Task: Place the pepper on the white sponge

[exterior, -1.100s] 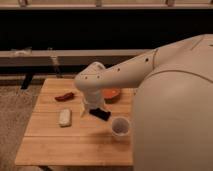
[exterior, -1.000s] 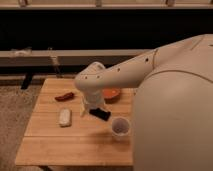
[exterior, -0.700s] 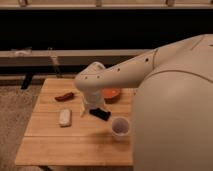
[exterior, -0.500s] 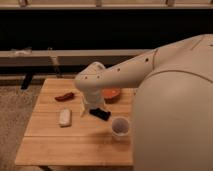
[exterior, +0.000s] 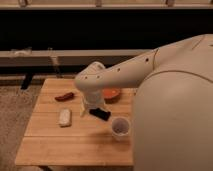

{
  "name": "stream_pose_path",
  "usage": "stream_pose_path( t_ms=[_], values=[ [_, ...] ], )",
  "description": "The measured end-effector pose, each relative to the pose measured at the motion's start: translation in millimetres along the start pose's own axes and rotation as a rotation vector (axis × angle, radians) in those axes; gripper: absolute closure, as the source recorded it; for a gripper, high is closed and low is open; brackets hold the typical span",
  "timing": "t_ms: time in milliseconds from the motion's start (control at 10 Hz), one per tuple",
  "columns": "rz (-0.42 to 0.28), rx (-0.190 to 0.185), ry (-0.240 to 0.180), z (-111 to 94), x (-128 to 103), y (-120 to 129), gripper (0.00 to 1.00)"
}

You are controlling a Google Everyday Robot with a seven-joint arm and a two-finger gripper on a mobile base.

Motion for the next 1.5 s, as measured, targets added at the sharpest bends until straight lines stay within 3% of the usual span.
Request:
stream_pose_path(
  t_ms=[1300, 1500],
  values=[
    [0.0, 0.0, 0.0, 0.1, 0.1, 0.0, 0.22],
    [-0.025, 0.023, 0.0, 0.3, -4.9, 0.3, 0.22]
  ],
)
